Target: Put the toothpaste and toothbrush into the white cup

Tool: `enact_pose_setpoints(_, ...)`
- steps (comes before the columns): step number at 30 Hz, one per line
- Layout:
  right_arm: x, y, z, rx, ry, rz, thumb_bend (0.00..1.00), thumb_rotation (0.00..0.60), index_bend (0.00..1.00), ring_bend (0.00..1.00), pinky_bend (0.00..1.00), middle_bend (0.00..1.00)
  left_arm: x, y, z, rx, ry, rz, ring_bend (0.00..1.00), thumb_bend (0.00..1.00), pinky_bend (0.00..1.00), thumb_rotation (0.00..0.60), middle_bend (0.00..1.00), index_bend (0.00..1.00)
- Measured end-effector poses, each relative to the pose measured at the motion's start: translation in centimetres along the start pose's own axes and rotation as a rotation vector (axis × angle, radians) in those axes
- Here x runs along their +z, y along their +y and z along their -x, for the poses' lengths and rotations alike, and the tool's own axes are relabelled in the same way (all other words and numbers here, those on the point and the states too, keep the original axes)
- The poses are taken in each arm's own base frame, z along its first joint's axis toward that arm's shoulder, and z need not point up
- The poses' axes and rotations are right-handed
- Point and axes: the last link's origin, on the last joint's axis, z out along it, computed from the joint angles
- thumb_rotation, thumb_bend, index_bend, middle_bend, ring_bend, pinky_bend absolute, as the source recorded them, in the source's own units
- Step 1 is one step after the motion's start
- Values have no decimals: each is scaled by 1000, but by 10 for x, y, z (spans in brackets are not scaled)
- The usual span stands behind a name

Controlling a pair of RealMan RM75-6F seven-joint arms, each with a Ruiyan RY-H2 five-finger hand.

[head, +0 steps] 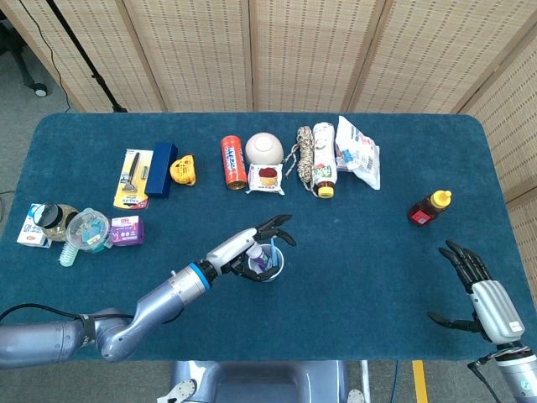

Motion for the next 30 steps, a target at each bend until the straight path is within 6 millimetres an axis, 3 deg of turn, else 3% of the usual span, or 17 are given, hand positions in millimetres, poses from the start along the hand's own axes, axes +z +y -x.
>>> enact_pose_setpoints(5, 0, 0, 0, 1, 0, -2, 0, 600, 0, 0, 0, 0, -9, 11, -7, -3, 20, 36, 0, 403, 0, 600, 0, 247)
enact_pose_setpoints(10, -1, -1, 1, 0, -3, -5, 0, 600, 0, 0, 0, 0, -25, 23, -24, 39, 68, 75, 0, 390, 0, 600, 0, 8)
enact_pose_setpoints(18, -2, -3, 1, -4, -3, -8, 0, 600, 0, 0, 0, 0, -64, 16, -53, 302, 145, 26, 0, 332, 0, 600, 0, 0)
enact_pose_setpoints(24, -3, -5, 0, -13, 5, -15, 0, 600, 0, 0, 0, 0, -120, -6, -76, 535, 316, -68, 0, 329, 0, 600, 0, 0)
enact_pose_setpoints(30, -4, -5, -6, -20, 30, -13, 0, 600, 0, 0, 0, 0, -203, -41, -85, 643, 512, -205, 0, 327, 0, 600, 0, 0)
